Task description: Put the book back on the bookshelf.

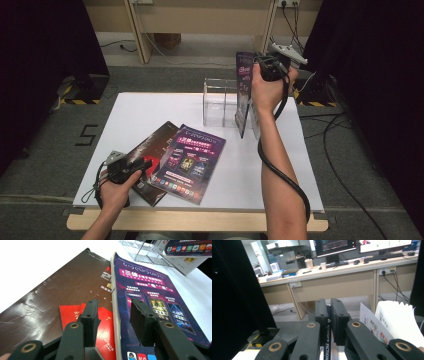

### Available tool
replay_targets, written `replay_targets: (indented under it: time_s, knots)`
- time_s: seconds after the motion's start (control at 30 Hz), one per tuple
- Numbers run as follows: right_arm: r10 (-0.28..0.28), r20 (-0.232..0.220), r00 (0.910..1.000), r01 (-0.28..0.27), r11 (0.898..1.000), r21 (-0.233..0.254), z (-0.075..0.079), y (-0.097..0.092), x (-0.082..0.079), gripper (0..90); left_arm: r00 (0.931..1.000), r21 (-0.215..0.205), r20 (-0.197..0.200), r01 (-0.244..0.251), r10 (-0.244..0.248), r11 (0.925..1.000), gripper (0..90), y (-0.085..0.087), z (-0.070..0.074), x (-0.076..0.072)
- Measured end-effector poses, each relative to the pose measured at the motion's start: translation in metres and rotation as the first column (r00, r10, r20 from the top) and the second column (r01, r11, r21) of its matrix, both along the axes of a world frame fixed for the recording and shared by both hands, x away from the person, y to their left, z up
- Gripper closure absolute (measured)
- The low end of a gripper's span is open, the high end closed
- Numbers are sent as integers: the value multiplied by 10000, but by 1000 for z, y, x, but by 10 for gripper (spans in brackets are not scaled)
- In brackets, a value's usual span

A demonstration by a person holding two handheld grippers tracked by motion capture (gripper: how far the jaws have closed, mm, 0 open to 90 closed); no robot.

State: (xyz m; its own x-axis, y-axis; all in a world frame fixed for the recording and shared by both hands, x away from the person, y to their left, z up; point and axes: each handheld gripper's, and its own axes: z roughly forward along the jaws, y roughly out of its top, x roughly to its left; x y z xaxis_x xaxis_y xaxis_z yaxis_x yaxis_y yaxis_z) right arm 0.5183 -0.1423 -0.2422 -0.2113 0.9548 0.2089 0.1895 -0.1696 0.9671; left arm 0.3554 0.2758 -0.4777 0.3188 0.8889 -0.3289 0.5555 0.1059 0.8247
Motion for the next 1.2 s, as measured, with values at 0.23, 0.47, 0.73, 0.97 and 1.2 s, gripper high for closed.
replay_targets:
  time_s: [0.23,0.47,0.73,0.97,1.2]
  knots:
    - [-219,65,9997,219,9997,-106,-10,0,9,852,10000,-4,-5,-3,3,10000,577,1,-1,0]
    - [-408,285,9988,415,9988,-249,-21,0,3,851,10000,23,4,5,-5,10000,578,1,-1,1]
    - [-517,643,9966,554,9969,-562,-30,-2,-20,848,10000,-7,19,-1,1,10000,578,-2,0,-1]
    - [-480,887,9949,554,9950,-830,-41,-4,-50,846,10000,8,43,-2,2,10000,578,-1,0,-1]
    - [-416,804,9959,469,9968,-653,-55,-12,-75,846,10000,-3,80,8,-8,10000,578,-3,1,-2]
